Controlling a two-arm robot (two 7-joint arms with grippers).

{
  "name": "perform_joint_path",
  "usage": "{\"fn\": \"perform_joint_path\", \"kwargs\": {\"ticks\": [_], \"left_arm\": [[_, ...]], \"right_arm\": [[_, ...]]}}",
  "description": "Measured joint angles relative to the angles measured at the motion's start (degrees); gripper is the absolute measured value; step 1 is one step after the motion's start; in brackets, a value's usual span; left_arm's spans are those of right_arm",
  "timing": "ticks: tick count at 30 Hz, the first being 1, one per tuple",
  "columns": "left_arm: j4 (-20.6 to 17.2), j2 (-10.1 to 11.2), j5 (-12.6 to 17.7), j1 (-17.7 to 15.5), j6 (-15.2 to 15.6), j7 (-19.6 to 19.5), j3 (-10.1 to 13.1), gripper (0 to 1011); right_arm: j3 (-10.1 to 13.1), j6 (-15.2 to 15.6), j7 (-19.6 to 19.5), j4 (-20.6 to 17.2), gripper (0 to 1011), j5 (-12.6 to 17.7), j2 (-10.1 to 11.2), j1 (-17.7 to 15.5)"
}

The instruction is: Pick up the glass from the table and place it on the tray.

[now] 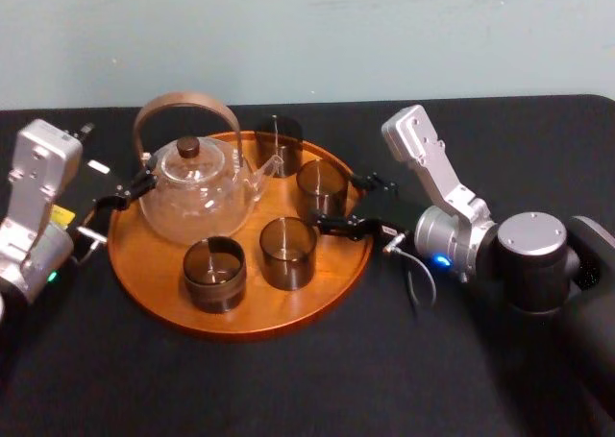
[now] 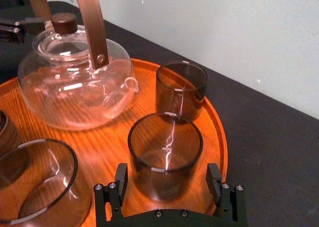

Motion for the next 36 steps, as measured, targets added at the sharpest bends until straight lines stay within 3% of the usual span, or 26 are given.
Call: {"fn": "perform_joint_path", "kwargs": {"ticks": [15, 27, 36], "left_arm": [[0.00, 0.00, 0.00, 0.00, 0.00, 0.00, 0.00, 1009], [0.00, 0.00, 0.00, 0.00, 0.00, 0.00, 0.00, 1010], [0.00, 0.00, 0.00, 0.00, 0.00, 0.00, 0.00, 1009]], "right_arm": [[1.94, 0.84, -0.26, -8.50, 1002, 2.11, 5.05, -6.23], [6.81, 0.79, -3.04, -16.77, 1002, 4.90, 9.47, -11.79], [9.81, 0.22, -5.23, -17.91, 1002, 5.84, 10.40, -13.12]]}}
